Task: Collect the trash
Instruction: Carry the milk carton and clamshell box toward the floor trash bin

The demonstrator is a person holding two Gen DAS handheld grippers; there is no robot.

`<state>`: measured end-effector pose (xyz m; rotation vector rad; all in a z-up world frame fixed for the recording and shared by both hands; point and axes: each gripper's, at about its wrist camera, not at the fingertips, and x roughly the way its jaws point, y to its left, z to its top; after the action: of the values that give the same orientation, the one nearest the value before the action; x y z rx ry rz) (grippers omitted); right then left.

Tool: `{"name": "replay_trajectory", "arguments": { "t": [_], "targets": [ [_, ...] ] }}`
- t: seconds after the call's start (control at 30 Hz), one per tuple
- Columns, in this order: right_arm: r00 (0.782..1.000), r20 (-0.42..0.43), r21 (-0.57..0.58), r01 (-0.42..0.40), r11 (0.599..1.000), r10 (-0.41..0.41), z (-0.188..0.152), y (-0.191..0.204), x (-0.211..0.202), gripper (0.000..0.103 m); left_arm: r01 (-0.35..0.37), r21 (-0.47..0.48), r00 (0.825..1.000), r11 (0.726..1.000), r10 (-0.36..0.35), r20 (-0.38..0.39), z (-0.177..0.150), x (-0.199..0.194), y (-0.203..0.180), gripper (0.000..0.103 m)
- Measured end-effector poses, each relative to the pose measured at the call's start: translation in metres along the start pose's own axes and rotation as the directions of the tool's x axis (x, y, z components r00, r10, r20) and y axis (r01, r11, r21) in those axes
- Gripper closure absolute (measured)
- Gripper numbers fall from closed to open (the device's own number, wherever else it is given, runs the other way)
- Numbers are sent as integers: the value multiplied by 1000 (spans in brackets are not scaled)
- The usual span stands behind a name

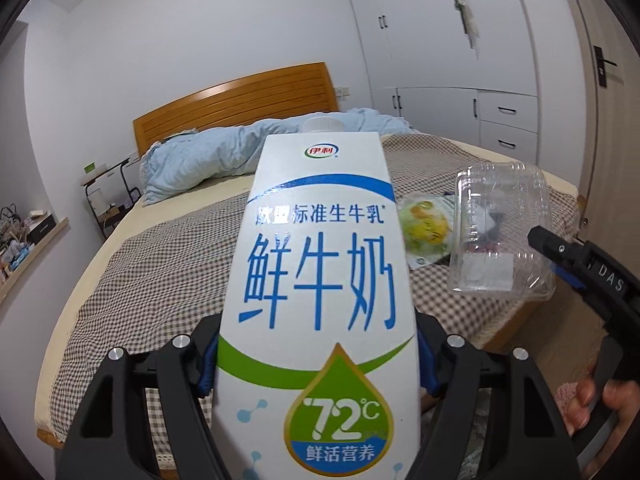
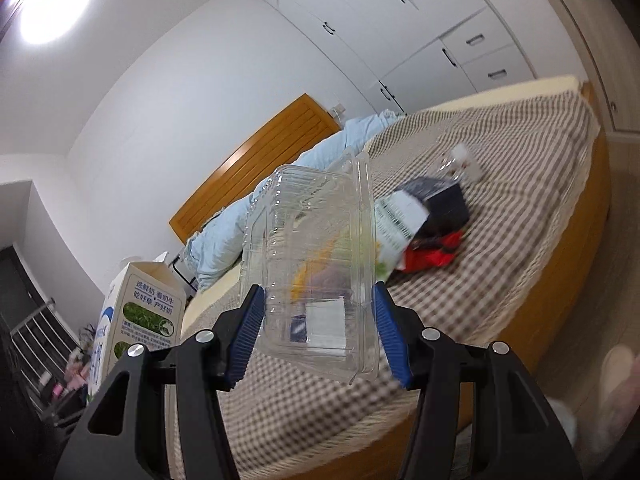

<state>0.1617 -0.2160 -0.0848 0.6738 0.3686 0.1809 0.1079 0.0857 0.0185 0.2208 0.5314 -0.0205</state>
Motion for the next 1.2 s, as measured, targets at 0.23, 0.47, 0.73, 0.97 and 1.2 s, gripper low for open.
{"name": "replay_trajectory", "arguments": {
  "t": [0.23,0.47,0.73,0.97,1.2],
  "targets": [
    [1000,-1,-78,26,997,-26,7,-25,-30,49,57,26,998,998,-57,7,-10,-14,-26,33],
    [998,-20,-135,49,990,-52,9,-46,-55,49,120,56,993,991,-121,6,-21,-25,-49,33],
    [993,-36,-206,103,973,-112,8,-73,-77,49,176,73,984,982,-177,-5,-39,-26,-75,33],
    [985,-51,-262,147,954,-166,-4,-96,-92,49,209,77,978,975,-208,-27,-55,-22,-94,33],
    [973,-72,-307,190,933,-221,-18,-118,-101,49,251,76,967,965,-245,-74,-82,-9,-116,33]
  ]
}}
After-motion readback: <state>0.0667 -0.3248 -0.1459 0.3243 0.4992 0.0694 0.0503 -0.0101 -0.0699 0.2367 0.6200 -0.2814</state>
